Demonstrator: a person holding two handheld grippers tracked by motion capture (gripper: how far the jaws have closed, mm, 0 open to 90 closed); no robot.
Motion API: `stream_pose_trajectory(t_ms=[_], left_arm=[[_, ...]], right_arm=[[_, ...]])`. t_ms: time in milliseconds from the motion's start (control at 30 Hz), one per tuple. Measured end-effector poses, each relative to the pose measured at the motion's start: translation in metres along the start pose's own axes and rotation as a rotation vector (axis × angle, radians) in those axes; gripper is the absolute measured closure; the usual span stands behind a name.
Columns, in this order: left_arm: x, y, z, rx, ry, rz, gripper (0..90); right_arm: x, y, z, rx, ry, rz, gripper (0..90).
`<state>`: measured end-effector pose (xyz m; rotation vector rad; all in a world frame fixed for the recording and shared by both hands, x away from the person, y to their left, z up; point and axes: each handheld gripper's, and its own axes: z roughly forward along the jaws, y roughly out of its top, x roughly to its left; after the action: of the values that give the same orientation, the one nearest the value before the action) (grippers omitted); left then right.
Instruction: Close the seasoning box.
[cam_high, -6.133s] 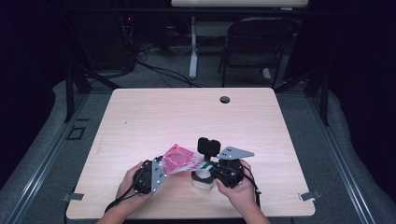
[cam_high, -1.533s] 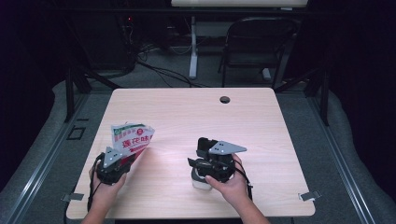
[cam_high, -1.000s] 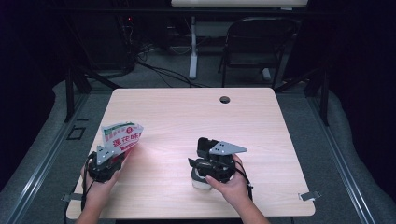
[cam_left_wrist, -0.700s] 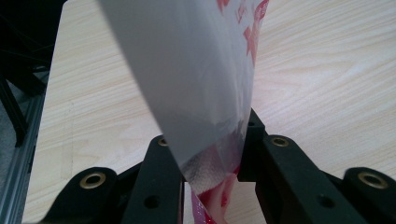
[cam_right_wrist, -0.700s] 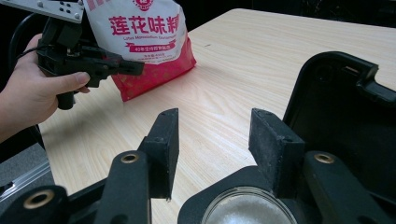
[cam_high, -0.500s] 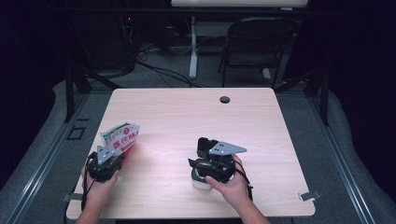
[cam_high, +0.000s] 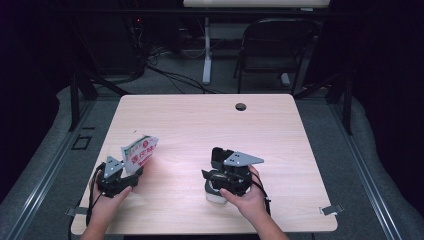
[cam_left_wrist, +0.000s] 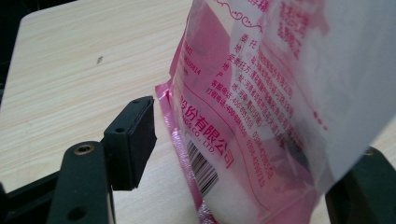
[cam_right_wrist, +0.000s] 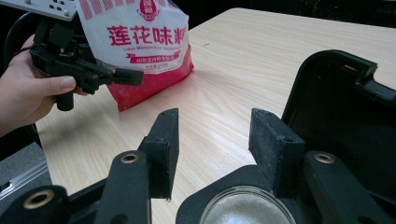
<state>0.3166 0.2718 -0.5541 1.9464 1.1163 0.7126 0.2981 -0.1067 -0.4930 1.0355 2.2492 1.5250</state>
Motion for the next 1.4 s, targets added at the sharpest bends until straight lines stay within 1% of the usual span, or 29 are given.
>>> stream_pose_trajectory(t_ms=[33,67,133,233,333,367,533,567,600,700,800,933,1133,1267,1333,1400], left_arm=[[-0.003,0.000,0.001,0.003,-0.001,0.017,32.7],[-0.003,0.000,0.001,0.003,-0.001,0.017,32.6],[-0.005,0.001,0.001,0.005,-0.006,0.033,32.4],[-0.006,0.001,0.001,-0.002,-0.010,0.032,32.0],[-0.007,0.002,0.001,-0.003,-0.024,0.033,31.8],[-0.008,0.002,0.002,0.013,-0.035,0.035,31.8],[-0.012,0.001,0.006,0.024,-0.055,0.046,31.8],[-0.014,0.001,0.006,0.025,-0.066,0.058,31.8],[-0.016,0.002,0.006,0.017,-0.075,0.064,31.5],[-0.020,0.003,0.005,0.007,-0.099,0.076,31.3],[-0.024,0.004,0.006,0.006,-0.111,0.082,31.3],[-0.035,0.006,0.008,0.015,-0.130,0.114,31.3],[-0.040,0.005,0.010,0.028,-0.132,0.115,31.5],[-0.046,0.006,0.011,0.040,-0.129,0.127,32.0],[-0.047,0.006,0.011,0.042,-0.132,0.128,32.2],[-0.050,0.006,0.011,0.043,-0.135,0.138,32.3]], right_arm=[[0.000,0.000,0.000,-0.001,-0.002,0.000,53.1],[0.000,0.000,0.000,0.001,-0.002,-0.001,53.1],[0.000,0.000,0.000,0.001,-0.005,0.000,53.1],[-0.001,0.000,0.000,0.000,-0.008,0.006,53.1],[-0.001,0.000,0.000,0.000,-0.010,0.006,53.1],[-0.002,0.000,0.000,0.000,-0.011,0.006,53.0],[-0.001,0.000,0.000,0.000,-0.010,0.007,53.1],[-0.001,0.000,0.000,0.004,-0.011,0.004,53.1],[-0.001,0.000,0.000,0.002,-0.010,0.007,53.1],[-0.001,0.000,0.000,0.002,-0.010,0.006,53.1],[-0.001,0.000,0.000,0.002,-0.011,0.007,53.1],[-0.001,0.000,0.000,0.003,-0.012,-0.002,53.1],[-0.001,0.000,-0.001,0.005,-0.008,0.000,53.2],[0.000,0.002,-0.003,0.008,-0.001,0.013,55.6],[-0.001,0.002,-0.004,0.010,0.001,0.014,56.2],[-0.001,0.003,-0.006,0.008,-0.001,0.013,57.3]])
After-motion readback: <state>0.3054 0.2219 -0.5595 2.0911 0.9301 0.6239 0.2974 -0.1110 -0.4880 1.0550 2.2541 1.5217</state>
